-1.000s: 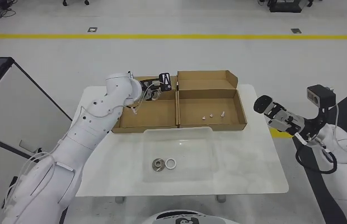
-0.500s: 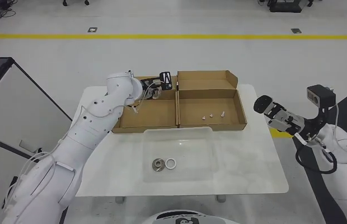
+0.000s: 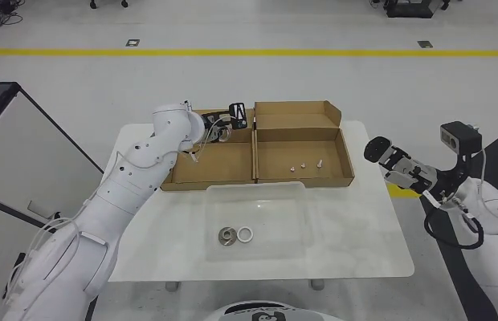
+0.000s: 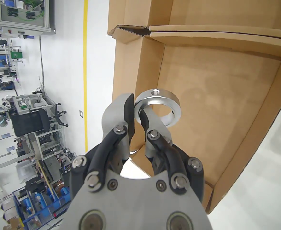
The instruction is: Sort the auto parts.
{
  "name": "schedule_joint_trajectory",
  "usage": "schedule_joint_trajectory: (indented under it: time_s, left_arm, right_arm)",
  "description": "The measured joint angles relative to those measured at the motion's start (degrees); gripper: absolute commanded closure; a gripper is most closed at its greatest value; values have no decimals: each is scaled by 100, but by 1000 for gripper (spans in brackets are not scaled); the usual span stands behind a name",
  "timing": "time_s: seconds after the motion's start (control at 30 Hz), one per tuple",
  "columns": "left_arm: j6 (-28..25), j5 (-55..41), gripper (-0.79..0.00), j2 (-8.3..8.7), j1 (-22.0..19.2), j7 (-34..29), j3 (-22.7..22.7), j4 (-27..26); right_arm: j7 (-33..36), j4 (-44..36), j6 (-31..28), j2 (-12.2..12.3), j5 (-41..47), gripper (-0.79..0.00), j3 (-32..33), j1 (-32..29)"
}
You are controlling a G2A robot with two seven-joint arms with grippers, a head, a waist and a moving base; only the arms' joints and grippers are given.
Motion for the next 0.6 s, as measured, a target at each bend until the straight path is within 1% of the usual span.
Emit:
schedule_joint_trajectory:
  time_s: [0.07, 0.1, 0.13, 0.23, 0.4, 0.5, 0.6]
  left_arm:
    - [0, 0, 0, 0, 0, 0, 0, 0]
    - [0, 0, -305, 0, 0, 0, 0, 0]
    - [0, 0, 0, 0, 0, 0, 0, 0]
    - [0, 74, 0, 3, 70, 63, 32, -11]
    - [-140, 172, 0, -42, 107, -137, 202, 74]
    - [-171, 80, 0, -126, 70, -351, 372, 232]
    - [-132, -27, 0, -258, -3, -537, 618, 493]
  right_arm:
    - [0, 0, 0, 0, 0, -785, 0, 0]
    - [0, 0, 0, 0, 0, -785, 0, 0]
    - [0, 0, 0, 0, 0, -785, 0, 0]
    - [0, 0, 0, 0, 0, -785, 0, 0]
    - [0, 0, 0, 0, 0, -785, 0, 0]
    - [0, 0, 0, 0, 0, -785, 0, 0]
    - [0, 0, 0, 0, 0, -785, 0, 0]
